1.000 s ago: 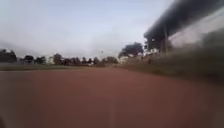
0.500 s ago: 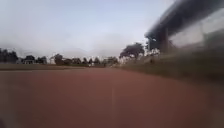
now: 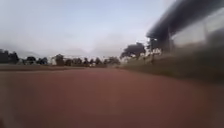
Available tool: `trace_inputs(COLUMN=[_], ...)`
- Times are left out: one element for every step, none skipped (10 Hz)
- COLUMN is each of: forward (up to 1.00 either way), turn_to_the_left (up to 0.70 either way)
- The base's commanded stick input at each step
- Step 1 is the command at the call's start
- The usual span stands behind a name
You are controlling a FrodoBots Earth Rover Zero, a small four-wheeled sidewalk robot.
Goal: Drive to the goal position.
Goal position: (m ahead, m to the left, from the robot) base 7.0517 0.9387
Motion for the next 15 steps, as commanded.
trace_inputs(forward=[0.7,0.7,0.7,0.7,0.7,0.7,0.7,0.7,0.7,0.7,0.7,0.7,0.7,0.7,0.7], turn_to_the_left=[0.0,0.0,0.0,0.0,0.0,0.0,0.0,0.0,0.0,0.0,0.0,0.0,0.0,0.0,0.0])
